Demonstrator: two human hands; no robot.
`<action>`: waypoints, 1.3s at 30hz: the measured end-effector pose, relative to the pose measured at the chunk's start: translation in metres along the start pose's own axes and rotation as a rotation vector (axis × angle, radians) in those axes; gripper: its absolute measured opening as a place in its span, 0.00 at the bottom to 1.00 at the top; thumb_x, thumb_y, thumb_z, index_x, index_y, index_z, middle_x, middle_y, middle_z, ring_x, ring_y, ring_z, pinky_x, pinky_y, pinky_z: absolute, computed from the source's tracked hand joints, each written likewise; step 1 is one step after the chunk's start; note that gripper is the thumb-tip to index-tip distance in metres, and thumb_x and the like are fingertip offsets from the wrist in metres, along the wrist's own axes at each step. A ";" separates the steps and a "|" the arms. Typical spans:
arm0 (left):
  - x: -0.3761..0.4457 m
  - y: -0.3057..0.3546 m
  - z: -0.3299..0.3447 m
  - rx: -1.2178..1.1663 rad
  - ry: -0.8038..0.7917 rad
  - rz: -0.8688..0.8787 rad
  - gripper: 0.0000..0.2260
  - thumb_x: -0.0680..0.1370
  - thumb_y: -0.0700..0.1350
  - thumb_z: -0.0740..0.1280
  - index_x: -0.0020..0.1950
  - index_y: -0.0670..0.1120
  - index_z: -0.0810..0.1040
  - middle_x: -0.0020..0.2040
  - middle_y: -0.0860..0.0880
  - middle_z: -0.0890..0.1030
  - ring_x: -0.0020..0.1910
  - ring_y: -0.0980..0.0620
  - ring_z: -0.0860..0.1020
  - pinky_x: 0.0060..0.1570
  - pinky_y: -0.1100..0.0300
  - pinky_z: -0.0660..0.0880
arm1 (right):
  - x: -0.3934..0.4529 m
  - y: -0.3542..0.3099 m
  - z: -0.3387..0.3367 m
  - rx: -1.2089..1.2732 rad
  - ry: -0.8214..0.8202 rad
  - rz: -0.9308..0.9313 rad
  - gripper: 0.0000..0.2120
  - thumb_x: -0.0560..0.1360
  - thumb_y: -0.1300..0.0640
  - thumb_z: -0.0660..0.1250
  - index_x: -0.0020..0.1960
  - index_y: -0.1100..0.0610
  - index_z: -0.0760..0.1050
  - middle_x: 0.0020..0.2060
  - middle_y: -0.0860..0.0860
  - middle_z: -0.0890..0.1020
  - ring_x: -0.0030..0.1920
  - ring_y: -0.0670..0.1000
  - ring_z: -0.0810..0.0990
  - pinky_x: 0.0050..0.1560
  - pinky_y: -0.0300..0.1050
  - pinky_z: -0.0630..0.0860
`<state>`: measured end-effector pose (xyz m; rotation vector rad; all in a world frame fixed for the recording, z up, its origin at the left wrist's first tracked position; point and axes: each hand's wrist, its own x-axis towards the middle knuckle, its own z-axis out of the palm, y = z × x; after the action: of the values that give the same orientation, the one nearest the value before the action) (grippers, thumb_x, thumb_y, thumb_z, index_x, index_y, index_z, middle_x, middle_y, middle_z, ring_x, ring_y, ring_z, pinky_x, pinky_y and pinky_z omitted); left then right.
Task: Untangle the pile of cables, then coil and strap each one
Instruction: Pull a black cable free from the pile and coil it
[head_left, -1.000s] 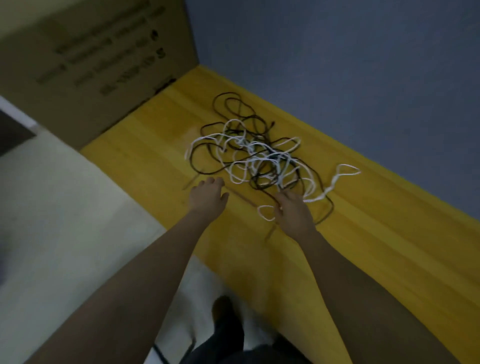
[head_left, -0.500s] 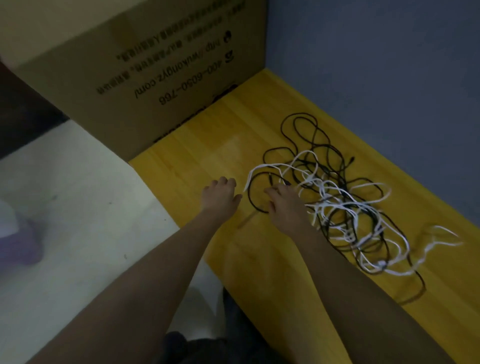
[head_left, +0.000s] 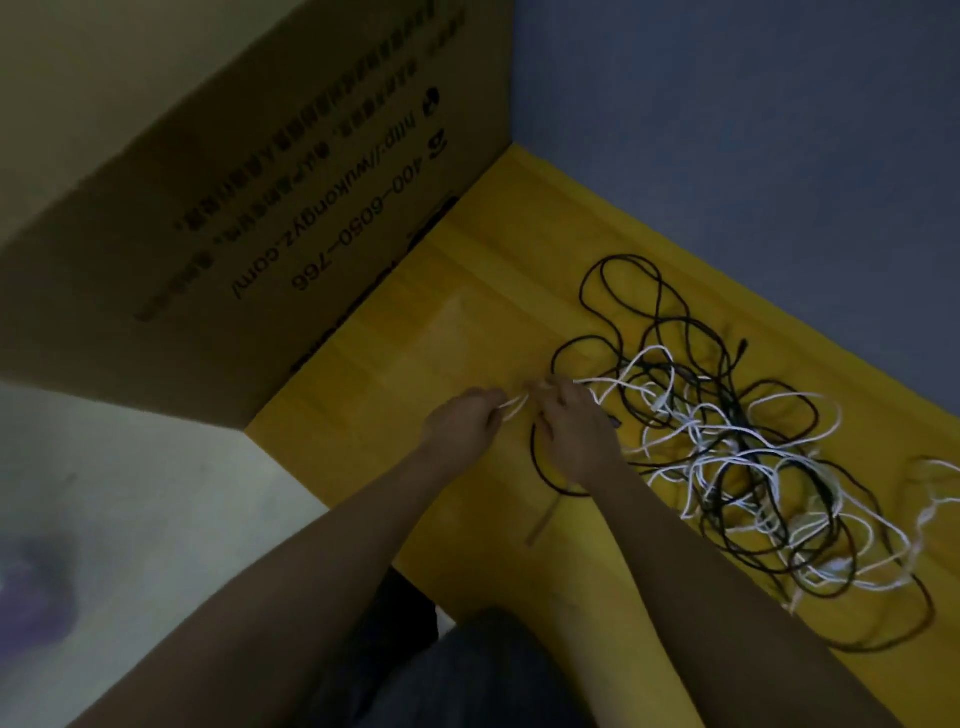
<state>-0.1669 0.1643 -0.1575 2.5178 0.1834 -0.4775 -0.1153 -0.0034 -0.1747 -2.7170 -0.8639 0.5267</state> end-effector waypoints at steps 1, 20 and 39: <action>0.003 -0.007 -0.010 -0.028 0.013 0.039 0.11 0.84 0.44 0.56 0.62 0.44 0.74 0.49 0.44 0.76 0.37 0.48 0.70 0.35 0.56 0.66 | 0.005 -0.005 0.000 0.018 -0.005 0.034 0.22 0.80 0.57 0.59 0.74 0.52 0.63 0.71 0.56 0.65 0.69 0.58 0.64 0.63 0.52 0.67; 0.054 -0.062 -0.072 -0.113 0.019 0.166 0.12 0.83 0.43 0.59 0.63 0.42 0.77 0.53 0.40 0.75 0.44 0.43 0.75 0.41 0.55 0.69 | -0.045 -0.062 0.058 0.326 0.265 0.947 0.27 0.75 0.59 0.66 0.72 0.59 0.63 0.64 0.60 0.68 0.64 0.62 0.66 0.62 0.54 0.66; 0.036 0.002 0.020 0.251 -0.347 0.403 0.20 0.81 0.50 0.61 0.70 0.43 0.66 0.66 0.44 0.70 0.65 0.43 0.70 0.60 0.51 0.69 | -0.057 -0.055 0.040 0.485 0.656 0.689 0.06 0.76 0.64 0.67 0.52 0.62 0.80 0.46 0.57 0.81 0.49 0.58 0.78 0.48 0.51 0.75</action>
<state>-0.1388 0.1529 -0.1852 2.5640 -0.5355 -0.7923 -0.2027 0.0107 -0.1773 -2.3971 0.3368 -0.0709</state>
